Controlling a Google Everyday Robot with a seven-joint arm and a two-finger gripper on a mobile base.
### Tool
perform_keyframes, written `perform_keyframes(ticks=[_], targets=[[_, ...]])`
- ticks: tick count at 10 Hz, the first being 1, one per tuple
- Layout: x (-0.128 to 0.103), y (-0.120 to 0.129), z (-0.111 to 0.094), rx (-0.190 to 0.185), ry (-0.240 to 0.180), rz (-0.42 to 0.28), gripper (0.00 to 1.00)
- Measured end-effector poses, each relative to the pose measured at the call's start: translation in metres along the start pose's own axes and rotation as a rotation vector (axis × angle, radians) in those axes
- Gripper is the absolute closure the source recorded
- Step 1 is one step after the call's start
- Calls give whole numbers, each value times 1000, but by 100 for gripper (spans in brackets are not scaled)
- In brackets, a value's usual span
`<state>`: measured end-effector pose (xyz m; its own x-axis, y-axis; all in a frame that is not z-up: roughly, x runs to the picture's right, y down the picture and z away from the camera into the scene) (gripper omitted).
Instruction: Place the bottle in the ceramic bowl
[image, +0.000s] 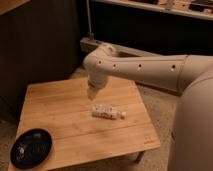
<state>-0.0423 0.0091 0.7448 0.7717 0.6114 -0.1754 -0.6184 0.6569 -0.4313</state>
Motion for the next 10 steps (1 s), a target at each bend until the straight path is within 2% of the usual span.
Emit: perform_keyframes(ticks=[1,2,3,4,5,7,8,10], targets=[[2,-7,12,-36,-31,-62,35],[7,-17,25,-102,-94,-156,35],[19,-28,33,-148,-150,-222,35],[25,-29,36,-188,-186,-263,35],[33,-28,44,-266,-217,-319,35],[39,-24,52,-368,-246,-384,35],[40,-22,54,-401,-261,-406,35],[42,-22,55,-411,-266,-414,35]])
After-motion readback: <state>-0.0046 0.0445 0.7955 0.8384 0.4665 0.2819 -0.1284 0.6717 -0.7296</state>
